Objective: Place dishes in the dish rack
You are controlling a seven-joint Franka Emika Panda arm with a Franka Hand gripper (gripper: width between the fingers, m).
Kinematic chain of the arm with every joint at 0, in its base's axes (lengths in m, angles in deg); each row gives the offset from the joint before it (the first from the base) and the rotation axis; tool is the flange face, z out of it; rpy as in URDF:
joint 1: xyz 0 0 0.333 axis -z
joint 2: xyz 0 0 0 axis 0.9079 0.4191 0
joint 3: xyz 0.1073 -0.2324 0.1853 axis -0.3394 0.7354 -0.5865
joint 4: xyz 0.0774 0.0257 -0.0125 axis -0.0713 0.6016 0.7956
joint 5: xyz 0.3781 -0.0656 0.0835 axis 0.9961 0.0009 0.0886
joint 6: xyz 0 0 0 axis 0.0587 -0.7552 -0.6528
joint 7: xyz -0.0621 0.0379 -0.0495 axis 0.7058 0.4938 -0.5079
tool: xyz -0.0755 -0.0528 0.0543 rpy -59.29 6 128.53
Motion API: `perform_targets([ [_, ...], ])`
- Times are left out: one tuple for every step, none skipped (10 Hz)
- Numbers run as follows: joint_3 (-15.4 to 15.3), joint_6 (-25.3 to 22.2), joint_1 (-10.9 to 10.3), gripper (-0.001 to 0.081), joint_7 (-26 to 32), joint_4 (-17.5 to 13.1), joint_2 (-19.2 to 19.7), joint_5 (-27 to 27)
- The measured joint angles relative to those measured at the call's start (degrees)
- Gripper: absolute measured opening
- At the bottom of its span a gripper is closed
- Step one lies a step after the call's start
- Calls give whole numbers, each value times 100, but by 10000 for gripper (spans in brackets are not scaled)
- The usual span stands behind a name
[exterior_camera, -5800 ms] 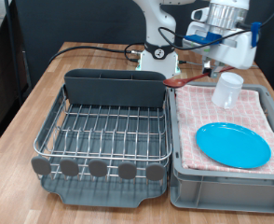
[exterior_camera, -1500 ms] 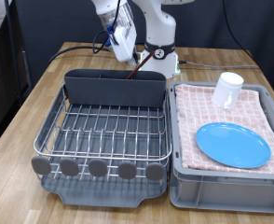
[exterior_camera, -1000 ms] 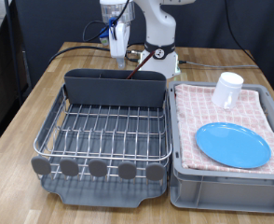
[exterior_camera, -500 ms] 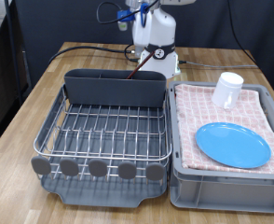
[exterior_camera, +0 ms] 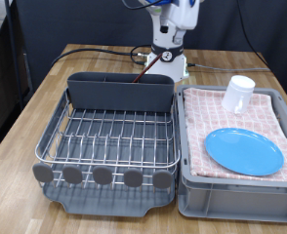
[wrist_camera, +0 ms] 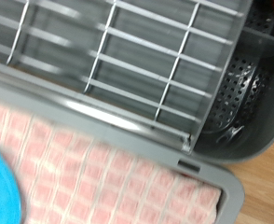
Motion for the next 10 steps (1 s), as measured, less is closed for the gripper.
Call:
perform_targets([
  [-26, -106, -195, 802, 210, -181, 118, 76],
  [-51, -125, -364, 802, 386, -352, 277, 155],
  [-91, -125, -489, 802, 445, -521, 467, 178],
  [-118, -135, -537, 802, 503, -717, 742, 180],
  [-114, -133, -525, 802, 487, -714, 737, 179],
  [-91, -9, -529, 802, 682, -715, 750, 135],
  [-47, 153, -540, 802, 1039, -760, 821, 116],
  [-11, 306, -549, 802, 1378, -884, 981, 114],
  [3, 426, -559, 802, 1631, -1056, 1203, 115],
  [3, 439, -580, 802, 1754, -1246, 1437, 140],
])
